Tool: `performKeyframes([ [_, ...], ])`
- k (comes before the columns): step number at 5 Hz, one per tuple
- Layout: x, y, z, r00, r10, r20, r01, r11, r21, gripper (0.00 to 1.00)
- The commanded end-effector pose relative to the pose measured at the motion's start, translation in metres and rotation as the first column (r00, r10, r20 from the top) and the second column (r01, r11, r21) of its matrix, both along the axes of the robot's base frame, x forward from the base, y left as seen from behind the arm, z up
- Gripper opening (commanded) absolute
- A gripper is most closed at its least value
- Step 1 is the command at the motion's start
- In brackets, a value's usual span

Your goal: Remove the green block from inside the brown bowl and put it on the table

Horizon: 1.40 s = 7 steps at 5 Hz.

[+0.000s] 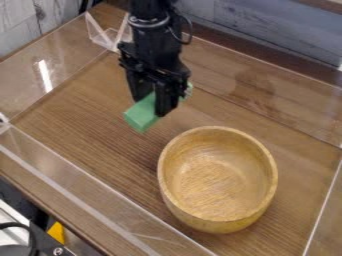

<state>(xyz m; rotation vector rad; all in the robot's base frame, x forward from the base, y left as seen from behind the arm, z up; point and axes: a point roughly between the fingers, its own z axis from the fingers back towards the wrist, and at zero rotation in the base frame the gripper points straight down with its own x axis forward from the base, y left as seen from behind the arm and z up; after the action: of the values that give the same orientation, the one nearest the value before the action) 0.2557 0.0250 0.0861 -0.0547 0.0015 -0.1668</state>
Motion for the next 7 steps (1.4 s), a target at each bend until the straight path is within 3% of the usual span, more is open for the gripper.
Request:
performKeyframes([
  [1, 0.003, -0.009, 0.003, 0.999, -0.030, 0.035, 0.030, 0.999, 0.014, 0.00],
  [3, 0.005, -0.014, -0.014, 0.996, -0.082, 0.032, 0.081, 0.996, 0.034, 0.00],
  [7, 0.008, -0.010, -0.005, 0.992, -0.122, 0.019, 0.121, 0.992, 0.033, 0.00],
])
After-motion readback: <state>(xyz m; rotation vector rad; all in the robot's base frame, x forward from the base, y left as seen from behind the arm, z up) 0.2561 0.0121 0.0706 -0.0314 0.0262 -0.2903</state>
